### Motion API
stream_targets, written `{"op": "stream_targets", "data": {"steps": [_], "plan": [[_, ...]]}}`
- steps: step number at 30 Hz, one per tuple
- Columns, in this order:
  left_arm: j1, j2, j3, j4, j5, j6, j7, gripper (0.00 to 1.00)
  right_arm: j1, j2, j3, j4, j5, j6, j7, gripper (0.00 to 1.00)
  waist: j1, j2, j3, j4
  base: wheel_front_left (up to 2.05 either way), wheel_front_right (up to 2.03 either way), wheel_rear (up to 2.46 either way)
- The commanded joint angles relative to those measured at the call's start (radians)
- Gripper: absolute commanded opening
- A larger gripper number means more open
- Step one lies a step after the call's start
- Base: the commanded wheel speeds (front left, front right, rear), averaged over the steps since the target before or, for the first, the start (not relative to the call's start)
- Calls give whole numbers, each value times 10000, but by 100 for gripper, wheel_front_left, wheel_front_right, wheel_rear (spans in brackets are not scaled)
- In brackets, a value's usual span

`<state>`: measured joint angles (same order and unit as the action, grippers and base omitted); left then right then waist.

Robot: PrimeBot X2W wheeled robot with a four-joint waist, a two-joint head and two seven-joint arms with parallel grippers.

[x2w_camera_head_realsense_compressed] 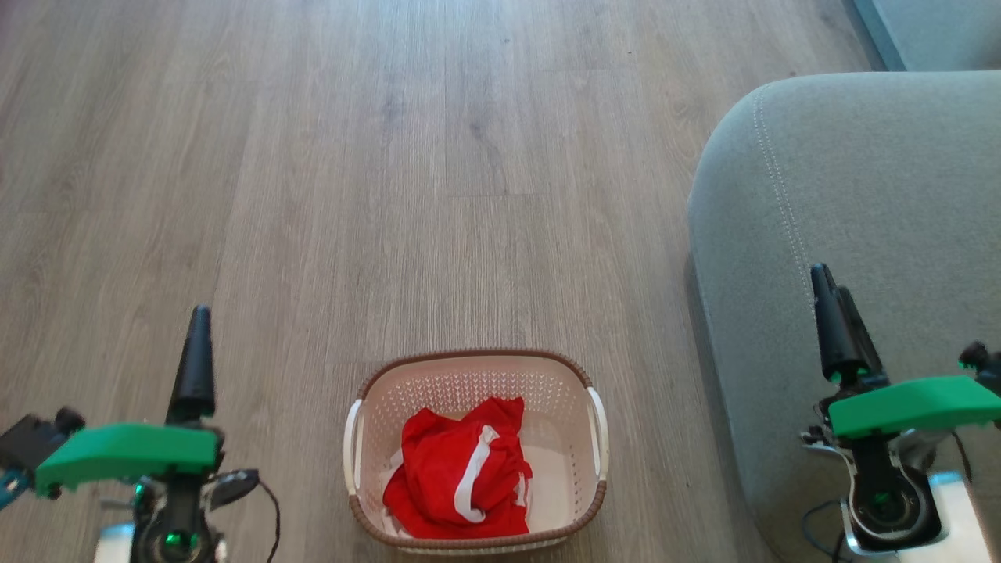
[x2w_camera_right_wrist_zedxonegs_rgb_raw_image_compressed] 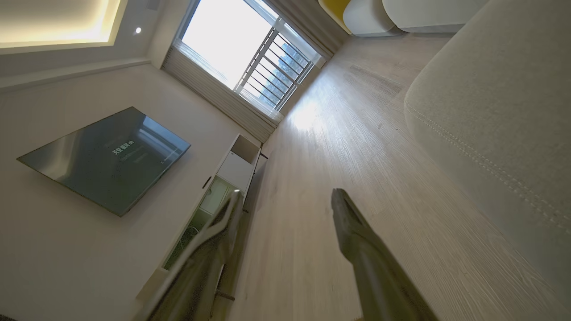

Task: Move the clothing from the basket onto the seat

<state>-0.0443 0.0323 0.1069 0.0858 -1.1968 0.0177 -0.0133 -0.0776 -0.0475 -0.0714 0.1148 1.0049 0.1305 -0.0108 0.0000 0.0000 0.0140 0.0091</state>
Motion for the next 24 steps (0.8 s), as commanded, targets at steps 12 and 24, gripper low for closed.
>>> {"op": "stream_targets", "data": {"steps": [12, 24], "plan": [[-841, 161, -1750, -1589, 3368, 1688, -462, 100, -599, -422, 666, -1025, -2415, 2, -455, 100, 0, 0, 10, 84, 0, 0, 0], [-1208, 1232, -4110, -1241, 5055, 3849, -813, 100, -432, -380, 997, -462, -3435, 2, -811, 100, 0, 0, -44, 30, 0, 0, 0]]}}
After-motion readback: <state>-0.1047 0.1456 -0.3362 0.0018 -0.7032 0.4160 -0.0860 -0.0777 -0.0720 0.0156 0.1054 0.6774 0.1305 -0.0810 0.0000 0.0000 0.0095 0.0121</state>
